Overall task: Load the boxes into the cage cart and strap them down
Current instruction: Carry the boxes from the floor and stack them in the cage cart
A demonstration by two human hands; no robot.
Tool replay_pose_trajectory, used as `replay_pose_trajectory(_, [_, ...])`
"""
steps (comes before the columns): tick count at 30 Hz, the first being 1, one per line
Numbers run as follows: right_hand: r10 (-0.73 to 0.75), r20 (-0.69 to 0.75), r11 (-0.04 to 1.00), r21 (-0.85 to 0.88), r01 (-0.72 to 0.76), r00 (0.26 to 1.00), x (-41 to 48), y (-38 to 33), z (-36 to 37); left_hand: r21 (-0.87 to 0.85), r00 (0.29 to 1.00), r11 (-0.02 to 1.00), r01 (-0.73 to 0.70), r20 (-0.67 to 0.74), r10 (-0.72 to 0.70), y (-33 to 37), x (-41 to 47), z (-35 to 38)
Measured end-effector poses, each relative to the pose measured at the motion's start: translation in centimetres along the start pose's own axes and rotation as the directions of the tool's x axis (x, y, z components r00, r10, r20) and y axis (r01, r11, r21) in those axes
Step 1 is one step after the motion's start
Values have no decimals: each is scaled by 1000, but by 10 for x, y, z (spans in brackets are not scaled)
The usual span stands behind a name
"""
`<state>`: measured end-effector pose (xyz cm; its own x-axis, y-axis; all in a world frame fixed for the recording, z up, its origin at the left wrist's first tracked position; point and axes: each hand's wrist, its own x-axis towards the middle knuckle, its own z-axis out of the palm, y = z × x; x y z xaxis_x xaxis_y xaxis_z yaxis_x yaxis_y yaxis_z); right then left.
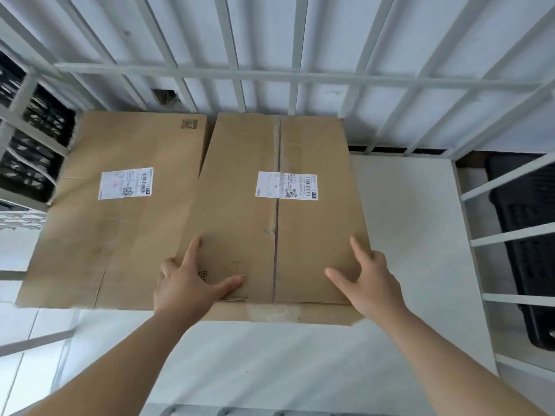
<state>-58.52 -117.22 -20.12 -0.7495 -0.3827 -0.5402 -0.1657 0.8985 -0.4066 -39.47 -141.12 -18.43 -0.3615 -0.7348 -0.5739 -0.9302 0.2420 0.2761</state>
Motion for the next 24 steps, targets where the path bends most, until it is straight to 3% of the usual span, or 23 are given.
replay_pose_trajectory(10, [-9,28,994,-112,12,1000,33,18,61,66,1000,998,-1,8,1,-25,37,54])
replay_pose_trajectory(24, [13,97,973,-232,10,995,48,14,81,175,999,984,38,3,-39,-25,43,74])
